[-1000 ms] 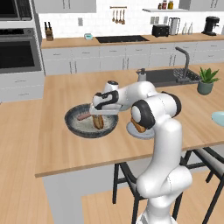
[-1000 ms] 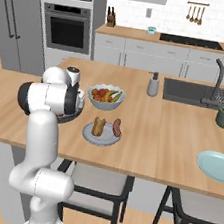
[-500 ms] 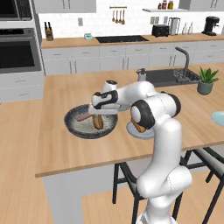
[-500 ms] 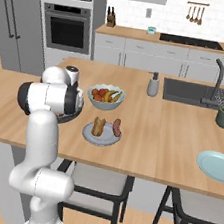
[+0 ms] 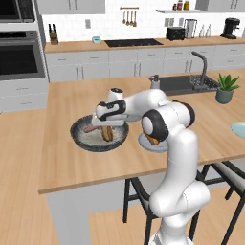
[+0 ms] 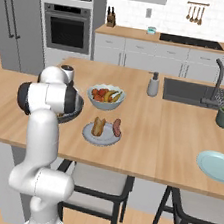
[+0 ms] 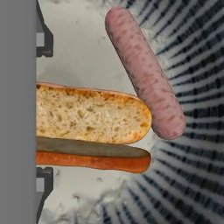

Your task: Place one bun and one sausage from the bowl on each plate.

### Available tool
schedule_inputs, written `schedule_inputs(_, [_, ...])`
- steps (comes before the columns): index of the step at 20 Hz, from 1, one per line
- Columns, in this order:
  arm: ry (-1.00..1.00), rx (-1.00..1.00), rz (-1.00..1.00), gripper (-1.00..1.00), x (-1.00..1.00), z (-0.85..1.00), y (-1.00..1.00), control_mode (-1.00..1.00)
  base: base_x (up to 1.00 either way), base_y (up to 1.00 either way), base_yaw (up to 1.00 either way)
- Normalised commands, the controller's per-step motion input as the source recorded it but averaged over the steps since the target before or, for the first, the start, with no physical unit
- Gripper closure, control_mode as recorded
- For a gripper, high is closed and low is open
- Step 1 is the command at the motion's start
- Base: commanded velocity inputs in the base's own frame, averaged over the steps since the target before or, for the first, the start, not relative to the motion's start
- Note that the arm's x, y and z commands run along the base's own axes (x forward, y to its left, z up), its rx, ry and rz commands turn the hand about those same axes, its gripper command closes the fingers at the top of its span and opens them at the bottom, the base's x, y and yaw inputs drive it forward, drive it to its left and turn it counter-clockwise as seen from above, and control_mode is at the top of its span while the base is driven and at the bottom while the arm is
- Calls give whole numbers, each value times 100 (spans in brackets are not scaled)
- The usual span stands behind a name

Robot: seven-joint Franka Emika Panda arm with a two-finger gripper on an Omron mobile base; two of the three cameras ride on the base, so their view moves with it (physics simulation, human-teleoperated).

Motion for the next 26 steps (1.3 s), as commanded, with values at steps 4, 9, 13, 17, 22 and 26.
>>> schedule_inputs(4, [2,0,0,-100,0,-6,-1,-100,0,0,0])
schedule_inputs(9, [1,0,0,-100,0,-18,-3,-100,0,0,0])
schedule_inputs(13, [1,-1,-1,-100,0,-24,0,-100,0,0,0])
schedule_inputs(17, [0,0,0,-100,0,-19,0,-100,0,0,0])
schedule_inputs(22, [-1,0,0,-100,0,-2,0,-100,0,0,0])
schedule_inputs(26, [0,0,0,100,0,0,0,-100,0,0,0])
